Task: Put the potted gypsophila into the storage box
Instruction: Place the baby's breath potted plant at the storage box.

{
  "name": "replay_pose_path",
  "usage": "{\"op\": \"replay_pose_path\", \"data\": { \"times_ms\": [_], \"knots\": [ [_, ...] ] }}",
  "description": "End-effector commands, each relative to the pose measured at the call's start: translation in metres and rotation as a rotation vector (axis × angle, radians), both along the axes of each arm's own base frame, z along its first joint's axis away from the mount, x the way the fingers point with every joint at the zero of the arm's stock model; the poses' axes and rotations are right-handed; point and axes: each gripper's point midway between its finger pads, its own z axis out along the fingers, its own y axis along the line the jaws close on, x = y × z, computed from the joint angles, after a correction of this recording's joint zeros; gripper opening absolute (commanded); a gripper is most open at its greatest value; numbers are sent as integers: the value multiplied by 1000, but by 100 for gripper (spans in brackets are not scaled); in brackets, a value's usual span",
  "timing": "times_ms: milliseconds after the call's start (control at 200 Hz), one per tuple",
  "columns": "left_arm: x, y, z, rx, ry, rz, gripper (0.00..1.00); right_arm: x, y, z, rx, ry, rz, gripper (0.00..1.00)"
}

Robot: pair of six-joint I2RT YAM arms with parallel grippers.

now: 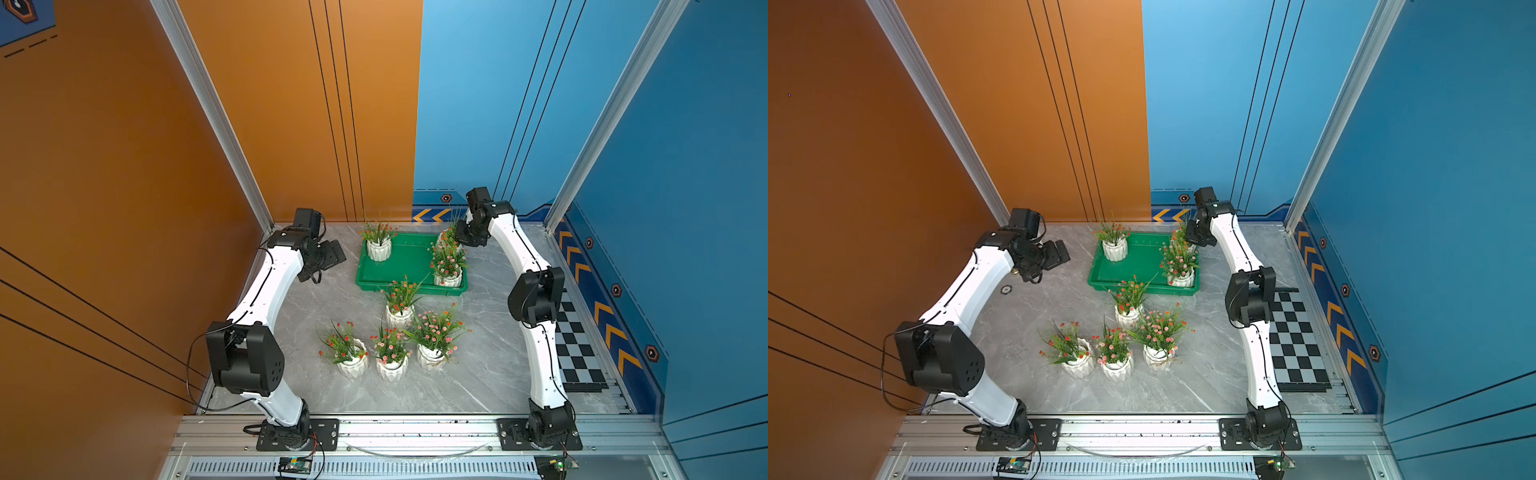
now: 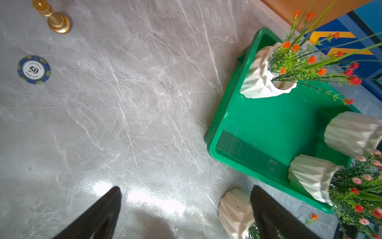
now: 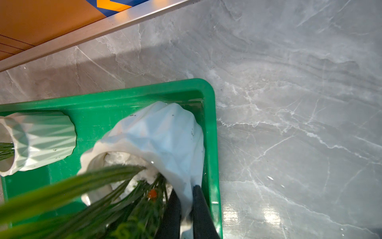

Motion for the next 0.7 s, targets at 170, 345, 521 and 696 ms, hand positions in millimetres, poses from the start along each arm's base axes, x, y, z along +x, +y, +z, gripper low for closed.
{"op": "replay_pose_path", "data": {
  "times_ms": [170,345,521,696],
  "knots": [
    [5,0,-9,-8,26,-21,98,14,8,3,29,-49,-12,3],
    [7,2,-12,-10,33,-19,98,15,8,-6,24,-33,-17,4],
    [9,2,-14,-12,36,-21,98,16,8,-14,23,-20,-21,4],
    [9,1,-14,-16,38,-23,98,16,7,-17,15,-18,-24,7]
  ]
}}
